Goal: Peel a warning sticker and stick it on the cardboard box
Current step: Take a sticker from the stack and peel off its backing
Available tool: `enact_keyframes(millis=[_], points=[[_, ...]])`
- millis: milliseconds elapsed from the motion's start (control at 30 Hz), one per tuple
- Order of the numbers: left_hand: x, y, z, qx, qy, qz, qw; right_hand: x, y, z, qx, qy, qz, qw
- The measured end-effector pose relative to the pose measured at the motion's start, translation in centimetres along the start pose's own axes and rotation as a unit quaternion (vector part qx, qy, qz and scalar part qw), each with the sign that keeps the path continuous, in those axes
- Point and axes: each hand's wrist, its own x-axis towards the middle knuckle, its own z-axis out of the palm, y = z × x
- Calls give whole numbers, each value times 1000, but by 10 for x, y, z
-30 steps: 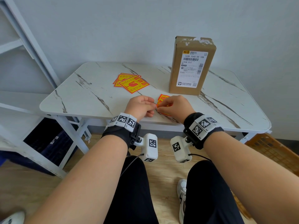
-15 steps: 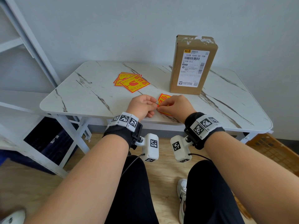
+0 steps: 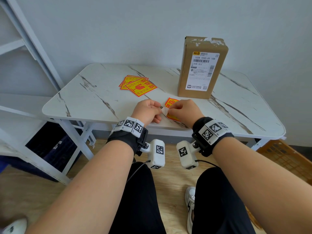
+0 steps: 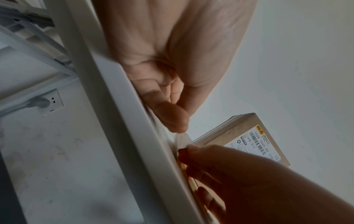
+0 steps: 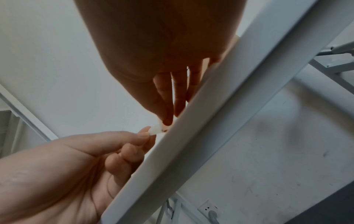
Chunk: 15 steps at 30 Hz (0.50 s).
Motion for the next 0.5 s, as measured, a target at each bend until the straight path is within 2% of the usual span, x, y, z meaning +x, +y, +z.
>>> enact_keyframes(millis=[200, 500], points=[[1, 4, 3, 25, 28, -18, 999, -2, -3, -1, 72, 44, 26, 996], [8, 5, 6, 49, 117, -16, 992, 0, -11, -15, 152, 97, 74, 981]])
